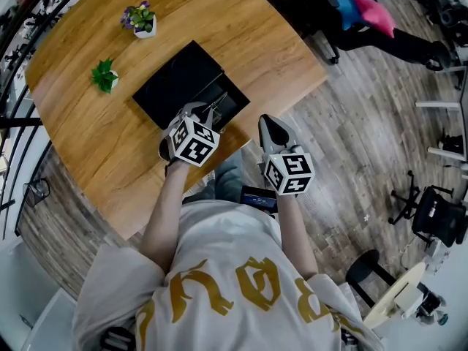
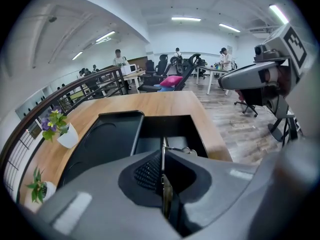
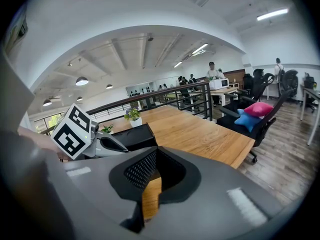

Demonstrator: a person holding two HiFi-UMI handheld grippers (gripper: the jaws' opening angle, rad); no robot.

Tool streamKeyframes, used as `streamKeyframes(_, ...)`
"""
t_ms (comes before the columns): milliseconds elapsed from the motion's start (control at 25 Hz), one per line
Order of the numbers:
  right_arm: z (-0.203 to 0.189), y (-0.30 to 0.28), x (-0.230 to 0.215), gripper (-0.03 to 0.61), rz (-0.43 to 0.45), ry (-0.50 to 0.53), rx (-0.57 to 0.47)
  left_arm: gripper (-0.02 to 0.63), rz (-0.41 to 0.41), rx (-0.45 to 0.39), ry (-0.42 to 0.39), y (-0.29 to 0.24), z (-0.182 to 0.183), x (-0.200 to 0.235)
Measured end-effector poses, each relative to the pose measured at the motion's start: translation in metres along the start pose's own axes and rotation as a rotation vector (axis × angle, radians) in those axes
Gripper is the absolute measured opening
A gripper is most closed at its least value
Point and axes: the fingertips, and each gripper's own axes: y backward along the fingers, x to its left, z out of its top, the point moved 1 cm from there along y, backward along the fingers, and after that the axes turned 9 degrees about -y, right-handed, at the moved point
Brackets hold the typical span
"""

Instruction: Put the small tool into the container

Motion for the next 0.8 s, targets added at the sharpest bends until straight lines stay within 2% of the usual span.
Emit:
streamKeyframes(320,-0.007,-0.004,0.004,0.025,0.028,-0.007,0.024,0.035,-0.099,0.023,-0.05,-0.005,0.003,-0.018)
streamKeyframes(480,-0.011,-0.003,0.004,0.025,0.033,-0.019,0.028,0.075,-0.173,0.05,-0.062,-0.011,0.001,-0.029)
streamKeyframes(800,-0.014,0.002,-0.006,0.026,0.009,-0.036,0.022,0.078,-0.107,0.098,-0.142,-0.017,-0.003,-0.023)
